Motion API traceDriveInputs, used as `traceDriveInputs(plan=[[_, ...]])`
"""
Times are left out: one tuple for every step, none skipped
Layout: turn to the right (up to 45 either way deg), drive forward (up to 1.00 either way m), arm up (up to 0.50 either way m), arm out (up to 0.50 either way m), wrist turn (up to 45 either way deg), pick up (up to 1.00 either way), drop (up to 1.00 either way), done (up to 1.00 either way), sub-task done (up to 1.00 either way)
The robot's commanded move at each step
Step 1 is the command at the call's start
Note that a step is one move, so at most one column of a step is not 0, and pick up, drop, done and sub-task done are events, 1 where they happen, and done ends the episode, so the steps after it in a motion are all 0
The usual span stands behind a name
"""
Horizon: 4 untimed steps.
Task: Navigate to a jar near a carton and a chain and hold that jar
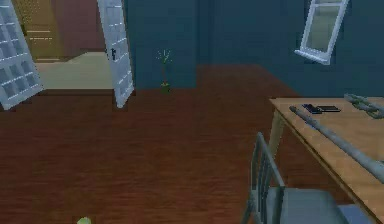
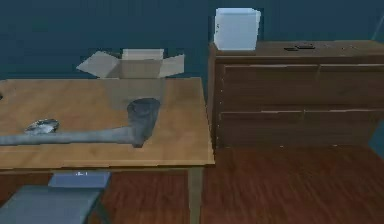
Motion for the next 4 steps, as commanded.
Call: traceDriveInputs(plan=[[-36.0,0.0,0.0,0.0,0.0,0.0,0.0,0.0,0.0],[45.0,0.0,0.0,0.0,0.0,0.0,0.0,0.0,0.0],[39.0,0.0,0.0,0.0,0.0,0.0,0.0,0.0,0.0],[0.0,0.35,0.0,0.0,0.0,0.0,0.0,0.0,0.0]])
